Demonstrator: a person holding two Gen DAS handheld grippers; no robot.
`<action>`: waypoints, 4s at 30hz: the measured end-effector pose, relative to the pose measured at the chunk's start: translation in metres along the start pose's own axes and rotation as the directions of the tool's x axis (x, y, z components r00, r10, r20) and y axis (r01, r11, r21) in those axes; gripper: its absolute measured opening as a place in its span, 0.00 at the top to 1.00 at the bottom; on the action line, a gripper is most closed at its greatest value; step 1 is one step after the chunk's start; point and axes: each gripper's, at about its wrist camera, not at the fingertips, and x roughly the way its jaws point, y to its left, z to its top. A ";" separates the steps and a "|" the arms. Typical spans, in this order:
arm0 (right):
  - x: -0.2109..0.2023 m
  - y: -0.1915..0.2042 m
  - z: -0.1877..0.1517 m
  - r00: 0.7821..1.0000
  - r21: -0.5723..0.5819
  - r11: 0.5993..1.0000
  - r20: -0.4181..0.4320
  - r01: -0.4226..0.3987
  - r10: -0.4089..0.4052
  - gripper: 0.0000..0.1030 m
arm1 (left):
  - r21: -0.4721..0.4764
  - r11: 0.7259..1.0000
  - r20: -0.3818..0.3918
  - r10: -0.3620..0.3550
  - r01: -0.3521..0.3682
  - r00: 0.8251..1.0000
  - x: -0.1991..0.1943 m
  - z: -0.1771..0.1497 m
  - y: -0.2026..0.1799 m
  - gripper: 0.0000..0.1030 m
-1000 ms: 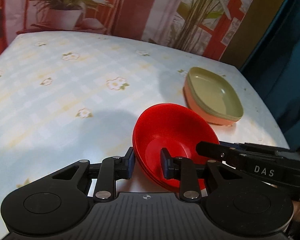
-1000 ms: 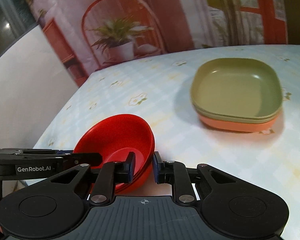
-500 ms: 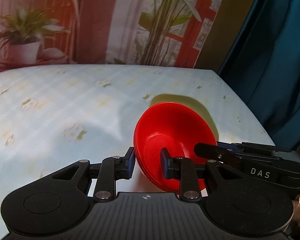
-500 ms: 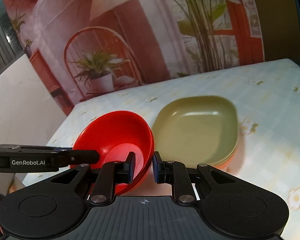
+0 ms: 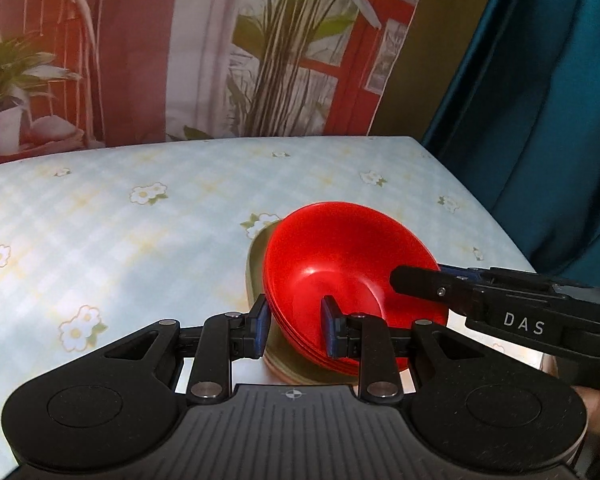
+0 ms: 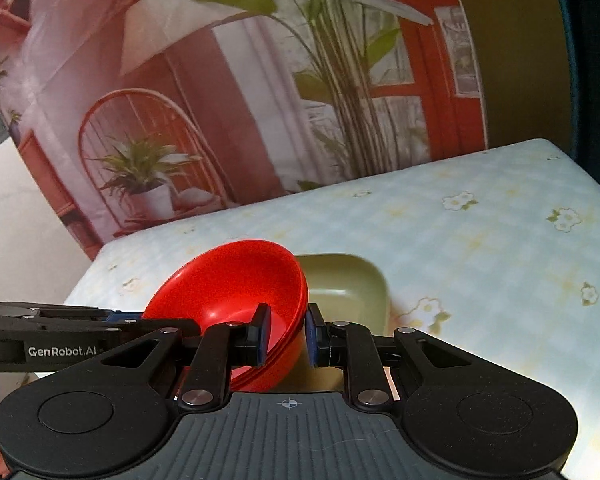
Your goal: Organize plates and bowls
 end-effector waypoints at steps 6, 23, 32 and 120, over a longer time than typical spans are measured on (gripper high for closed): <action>0.008 -0.010 0.000 1.000 0.000 1.000 -0.004 0.018 -0.018 0.82 | 0.013 1.000 -0.015 0.005 -0.005 1.000 0.013 0.003 -0.001 0.72; 0.023 -0.011 -0.008 0.998 -0.064 0.996 -0.003 0.064 -0.064 0.83 | 0.081 0.995 -0.004 0.058 -0.057 0.998 0.024 -0.003 -0.005 0.72; 0.027 -0.007 -0.006 0.996 -0.100 0.991 -0.003 0.089 -0.090 0.83 | 0.102 0.993 0.007 0.060 -0.061 0.998 0.020 -0.004 -0.008 0.72; -0.211 0.162 0.026 0.946 -0.260 0.952 0.316 0.160 -0.073 0.00 | -0.093 0.887 0.459 0.441 -0.451 0.772 -0.308 -0.047 -0.042 0.00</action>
